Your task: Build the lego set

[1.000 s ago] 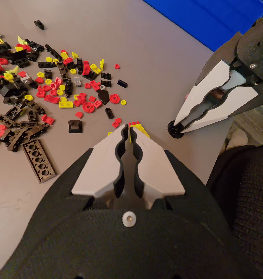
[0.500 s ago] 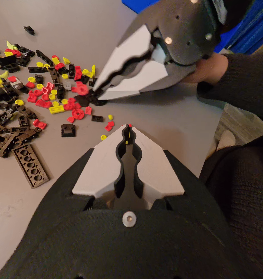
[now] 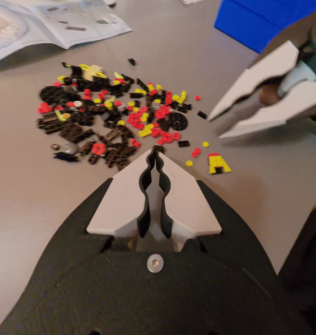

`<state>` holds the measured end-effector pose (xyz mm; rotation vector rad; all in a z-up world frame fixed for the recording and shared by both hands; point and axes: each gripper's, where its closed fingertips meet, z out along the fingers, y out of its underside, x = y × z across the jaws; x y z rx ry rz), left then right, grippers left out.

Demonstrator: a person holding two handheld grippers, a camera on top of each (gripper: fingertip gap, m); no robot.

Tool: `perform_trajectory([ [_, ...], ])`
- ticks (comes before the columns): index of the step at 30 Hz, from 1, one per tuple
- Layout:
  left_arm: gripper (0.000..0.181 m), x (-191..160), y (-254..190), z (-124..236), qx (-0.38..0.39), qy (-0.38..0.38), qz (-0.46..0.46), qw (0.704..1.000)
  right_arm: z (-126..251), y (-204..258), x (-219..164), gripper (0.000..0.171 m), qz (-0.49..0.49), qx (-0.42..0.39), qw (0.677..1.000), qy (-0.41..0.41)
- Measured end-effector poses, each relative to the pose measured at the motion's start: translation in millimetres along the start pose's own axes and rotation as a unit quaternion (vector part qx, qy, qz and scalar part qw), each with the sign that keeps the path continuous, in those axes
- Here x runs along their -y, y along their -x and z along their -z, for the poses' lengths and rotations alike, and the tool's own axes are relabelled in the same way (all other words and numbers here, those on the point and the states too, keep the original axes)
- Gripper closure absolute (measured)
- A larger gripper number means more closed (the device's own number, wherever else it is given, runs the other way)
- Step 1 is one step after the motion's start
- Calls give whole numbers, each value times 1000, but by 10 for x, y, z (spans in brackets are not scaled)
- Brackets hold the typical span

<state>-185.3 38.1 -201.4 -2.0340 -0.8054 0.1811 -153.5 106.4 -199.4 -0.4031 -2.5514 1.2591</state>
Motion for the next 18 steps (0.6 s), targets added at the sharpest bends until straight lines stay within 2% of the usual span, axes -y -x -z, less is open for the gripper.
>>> perform_trajectory([
  [3, 181, 203, 340, 170, 62, -67, 27, 995, -36, 137, 21, 153, -1, 15, 1000, 6],
  [6, 181, 325, 584, 356, 118, -110, 9, 987, -17, 191, -168, 151, 6, 0, 999, 42],
  [8, 181, 170, 648, 294, 119, -66, -5, 991, 43, 240, -251, 151, -7, -5, 999, 50],
  [10, 181, 29, 514, 164, 63, -22, -4, 998, 123, 276, -270, 151, -29, -11, 999, 44],
  [12, 181, 67, 353, 125, 29, -28, -11, 999, 213, 288, -256, 151, -52, -21, 998, 32],
  [16, 181, 32, 426, 129, 94, -19, -91, 991, 343, 244, -213, 151, -79, -42, 996, -2],
  [18, 181, -38, 467, 94, 100, 2, -83, 992, 355, 177, -212, 151, -87, -46, 995, -14],
])
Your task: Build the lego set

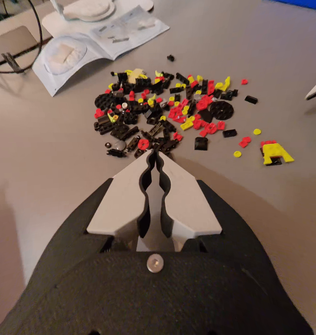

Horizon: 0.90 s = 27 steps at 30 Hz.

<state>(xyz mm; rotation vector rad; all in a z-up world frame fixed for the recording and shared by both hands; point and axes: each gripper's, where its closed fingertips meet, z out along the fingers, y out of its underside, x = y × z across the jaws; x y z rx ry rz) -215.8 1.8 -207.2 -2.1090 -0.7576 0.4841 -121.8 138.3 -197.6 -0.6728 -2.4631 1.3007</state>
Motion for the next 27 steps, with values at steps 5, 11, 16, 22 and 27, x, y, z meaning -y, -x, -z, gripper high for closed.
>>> perform_trajectory([
  [5, 181, -50, 25, -23, -27, 10, 64, 998, -16, -122, -64, 152, -7, 5, 1000, -9],
  [11, 181, -74, 3, -52, -43, 16, 90, 995, -23, -125, -54, 152, -9, 1, 1000, -8],
  [16, 181, -94, -7, -62, -42, 21, 85, 995, -61, -103, -82, 150, 7, -2, 1000, 4],
  [22, 178, -99, -13, -69, -45, 24, 92, 994, -17, -45, 122, 141, 17, 4, 999, -48],
  [27, 172, -113, 62, -52, -29, 27, 93, 995, 27, -93, 199, 130, 17, -14, 997, -69],
])
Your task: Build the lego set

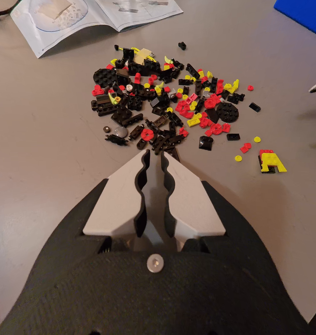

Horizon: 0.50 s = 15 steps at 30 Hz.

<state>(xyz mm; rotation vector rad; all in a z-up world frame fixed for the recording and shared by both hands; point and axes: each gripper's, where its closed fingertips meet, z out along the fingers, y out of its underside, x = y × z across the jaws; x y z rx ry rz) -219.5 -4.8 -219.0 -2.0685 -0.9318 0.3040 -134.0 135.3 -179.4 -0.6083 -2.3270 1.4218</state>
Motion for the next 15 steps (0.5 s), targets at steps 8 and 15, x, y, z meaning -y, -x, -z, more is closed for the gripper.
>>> perform_trajectory([
  [8, 164, -2, 125, -12, 24, 0, 9, 1000, -12, -50, -38, 130, 16, -19, 1000, 11],
  [15, 162, 71, 321, -41, 92, -5, -34, 995, -50, -28, -84, 134, 10, -11, 1000, 20],
])
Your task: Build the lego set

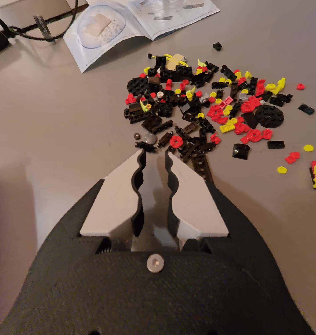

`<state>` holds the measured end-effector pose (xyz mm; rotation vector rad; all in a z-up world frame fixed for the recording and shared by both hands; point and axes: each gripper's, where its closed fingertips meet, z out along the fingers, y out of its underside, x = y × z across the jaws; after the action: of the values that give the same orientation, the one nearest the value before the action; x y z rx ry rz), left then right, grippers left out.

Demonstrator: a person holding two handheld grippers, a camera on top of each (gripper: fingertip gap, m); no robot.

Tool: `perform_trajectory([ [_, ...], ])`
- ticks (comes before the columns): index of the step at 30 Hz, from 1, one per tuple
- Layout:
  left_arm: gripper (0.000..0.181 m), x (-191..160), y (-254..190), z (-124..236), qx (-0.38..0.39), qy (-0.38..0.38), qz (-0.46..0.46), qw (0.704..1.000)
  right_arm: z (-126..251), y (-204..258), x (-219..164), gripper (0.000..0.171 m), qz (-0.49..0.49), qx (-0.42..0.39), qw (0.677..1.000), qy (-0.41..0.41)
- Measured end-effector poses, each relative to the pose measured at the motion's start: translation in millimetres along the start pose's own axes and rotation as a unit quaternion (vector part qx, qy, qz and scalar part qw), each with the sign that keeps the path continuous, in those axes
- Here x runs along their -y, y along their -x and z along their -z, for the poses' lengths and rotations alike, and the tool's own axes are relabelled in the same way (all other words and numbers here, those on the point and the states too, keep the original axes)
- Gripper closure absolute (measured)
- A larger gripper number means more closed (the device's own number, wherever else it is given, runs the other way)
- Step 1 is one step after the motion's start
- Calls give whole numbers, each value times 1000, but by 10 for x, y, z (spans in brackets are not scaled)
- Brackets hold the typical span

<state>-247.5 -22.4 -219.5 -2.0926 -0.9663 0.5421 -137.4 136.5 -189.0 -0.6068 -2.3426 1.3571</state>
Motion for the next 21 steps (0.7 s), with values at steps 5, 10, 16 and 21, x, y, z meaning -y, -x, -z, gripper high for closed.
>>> perform_trajectory([
  [5, 159, 13, 149, -142, 32, 23, -24, 999, -47, 52, -12, 135, -6, 14, 1000, 1],
  [10, 166, -26, 124, -182, 1, 40, -16, 999, -62, 84, -15, 136, 3, 14, 1000, 6],
  [16, 181, -14, 124, -140, 11, 28, -35, 999, -48, 60, -9, 138, 16, 1, 1000, 9],
  [21, 181, 67, 167, -59, 17, -6, -27, 999, -47, 61, -5, 138, 24, -4, 1000, 11],
])
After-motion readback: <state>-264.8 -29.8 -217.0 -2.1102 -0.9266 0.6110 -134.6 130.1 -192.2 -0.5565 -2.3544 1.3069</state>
